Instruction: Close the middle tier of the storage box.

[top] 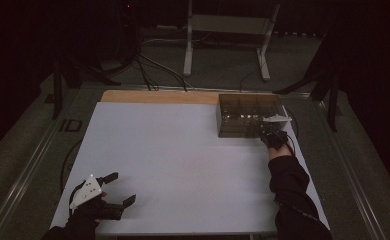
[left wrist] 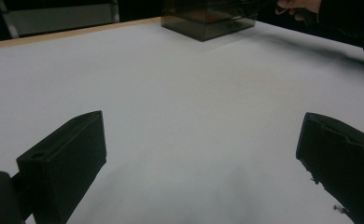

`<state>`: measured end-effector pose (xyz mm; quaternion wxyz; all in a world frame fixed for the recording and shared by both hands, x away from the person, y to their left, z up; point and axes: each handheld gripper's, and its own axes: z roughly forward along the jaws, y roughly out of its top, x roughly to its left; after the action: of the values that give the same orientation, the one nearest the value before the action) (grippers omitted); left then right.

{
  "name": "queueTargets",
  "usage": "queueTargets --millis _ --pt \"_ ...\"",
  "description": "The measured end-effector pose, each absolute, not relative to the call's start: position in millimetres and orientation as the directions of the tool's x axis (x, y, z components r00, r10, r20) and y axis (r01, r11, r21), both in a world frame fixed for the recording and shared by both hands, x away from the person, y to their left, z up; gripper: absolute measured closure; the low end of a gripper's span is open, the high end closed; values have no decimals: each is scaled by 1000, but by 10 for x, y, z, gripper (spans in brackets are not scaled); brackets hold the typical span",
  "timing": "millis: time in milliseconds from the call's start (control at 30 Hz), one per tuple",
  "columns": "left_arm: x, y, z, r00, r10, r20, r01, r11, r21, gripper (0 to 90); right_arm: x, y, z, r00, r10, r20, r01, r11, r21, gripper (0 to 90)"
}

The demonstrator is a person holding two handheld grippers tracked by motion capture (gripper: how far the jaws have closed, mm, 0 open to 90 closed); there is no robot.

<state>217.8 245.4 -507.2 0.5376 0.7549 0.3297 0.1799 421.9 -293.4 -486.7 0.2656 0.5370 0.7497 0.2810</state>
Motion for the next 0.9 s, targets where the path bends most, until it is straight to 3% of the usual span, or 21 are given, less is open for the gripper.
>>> queueTargets --millis 433,900 --pt "2178 2453 -5067 717 692 -80 299 -202 933 33 4140 -2952 -4880 -244 967 -68 690 223 688 887" --pt "2180 2458 -5064 716 693 -83 301 -200 933 33 4068 -2876 -4873 -276 961 -18 699 213 683 529"
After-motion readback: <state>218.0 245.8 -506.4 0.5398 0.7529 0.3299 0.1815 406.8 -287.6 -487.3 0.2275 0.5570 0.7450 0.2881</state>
